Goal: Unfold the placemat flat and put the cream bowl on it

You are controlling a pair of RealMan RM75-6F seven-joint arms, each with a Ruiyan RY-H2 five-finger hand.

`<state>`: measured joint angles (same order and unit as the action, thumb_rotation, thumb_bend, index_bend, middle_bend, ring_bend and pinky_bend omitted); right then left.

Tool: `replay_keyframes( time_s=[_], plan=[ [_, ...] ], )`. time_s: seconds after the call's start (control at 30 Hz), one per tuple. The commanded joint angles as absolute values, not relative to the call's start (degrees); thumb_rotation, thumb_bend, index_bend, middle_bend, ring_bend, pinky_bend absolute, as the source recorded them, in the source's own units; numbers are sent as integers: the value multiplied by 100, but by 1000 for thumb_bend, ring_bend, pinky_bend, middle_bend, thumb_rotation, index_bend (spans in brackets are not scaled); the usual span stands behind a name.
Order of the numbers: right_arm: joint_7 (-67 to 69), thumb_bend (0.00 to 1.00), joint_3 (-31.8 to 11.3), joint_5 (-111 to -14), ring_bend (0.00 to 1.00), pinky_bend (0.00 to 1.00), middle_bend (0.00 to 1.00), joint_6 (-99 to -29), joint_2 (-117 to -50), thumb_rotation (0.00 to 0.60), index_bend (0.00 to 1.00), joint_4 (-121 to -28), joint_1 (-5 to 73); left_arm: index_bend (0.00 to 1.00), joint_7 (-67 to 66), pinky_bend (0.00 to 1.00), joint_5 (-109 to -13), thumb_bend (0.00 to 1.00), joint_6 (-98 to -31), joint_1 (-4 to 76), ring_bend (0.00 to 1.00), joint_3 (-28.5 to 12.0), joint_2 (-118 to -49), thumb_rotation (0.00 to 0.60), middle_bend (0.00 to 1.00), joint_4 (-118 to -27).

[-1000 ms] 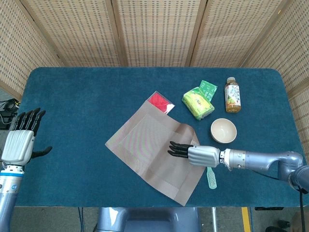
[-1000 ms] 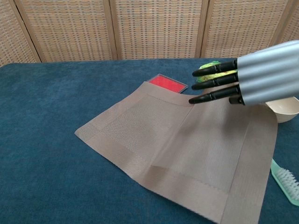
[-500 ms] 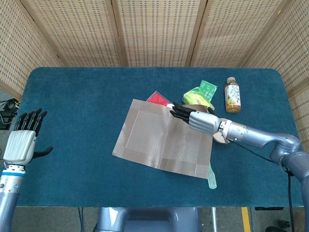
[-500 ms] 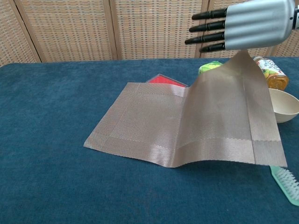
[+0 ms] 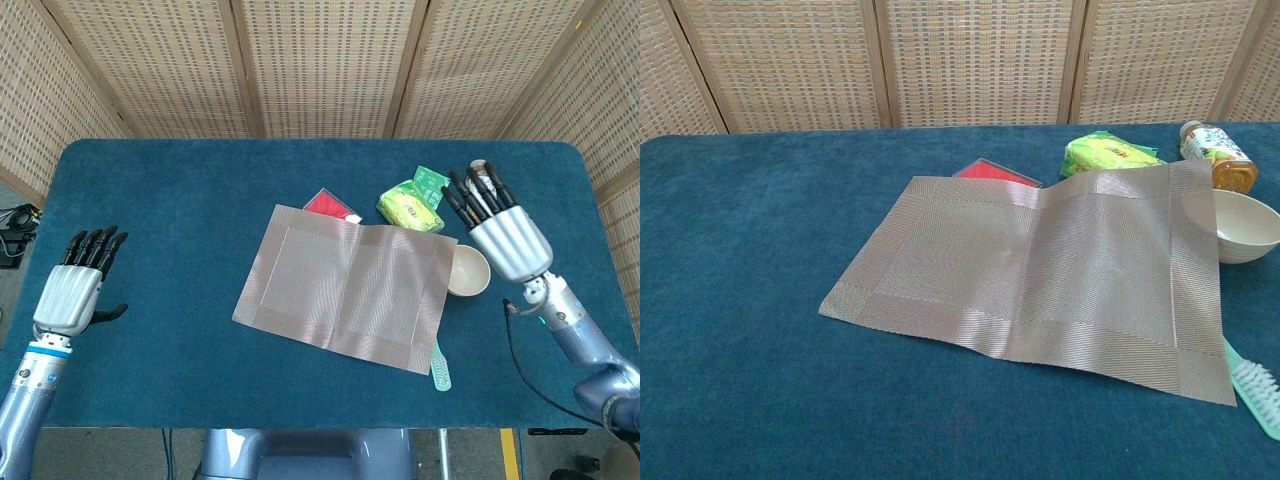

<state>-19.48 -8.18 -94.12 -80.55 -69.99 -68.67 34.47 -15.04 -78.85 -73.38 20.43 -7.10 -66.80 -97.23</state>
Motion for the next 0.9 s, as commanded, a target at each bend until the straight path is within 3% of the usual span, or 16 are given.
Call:
replay_keyframes(
  time_s=[0.03, 0.2, 0.43, 0.57, 0.9],
  plan=[
    [-1274, 0, -840, -8726, 0, 0, 0, -8442, -6765, 600, 0, -7837, 2666, 0, -1279, 0, -8274, 0, -6960, 2406, 0, -664, -6910, 600, 0, -9218],
    [-899, 0, -620, -8631, 0, 0, 0, -8621, -6749, 600, 0, -8209, 2221, 4, -758, 0, -8880, 0, -6555, 2918, 0, -584, -7297, 600, 0, -8329],
    [-581, 0, -476, -8489, 0, 0, 0, -8817, -7076, 600, 0, -8187, 1801, 219, 191, 0, -9840, 0, -6769, 3517, 0, -424, -8255, 600, 0, -6581],
    [-184, 0, -555, -8466, 0, 0, 0, -8947, -7306, 600, 0, -8036, 1679, 225, 878, 0, -10168, 0, -6364, 4090, 0, -206, -8927, 600, 0, -5513],
    [88, 0, -668, -8596, 0, 0, 0, -9046, -7439, 600, 0, -7740, 1598, 226, 1061, 0, -10356, 0, -6153, 4553, 0, 109, -9685, 600, 0, -4407]
  ],
)
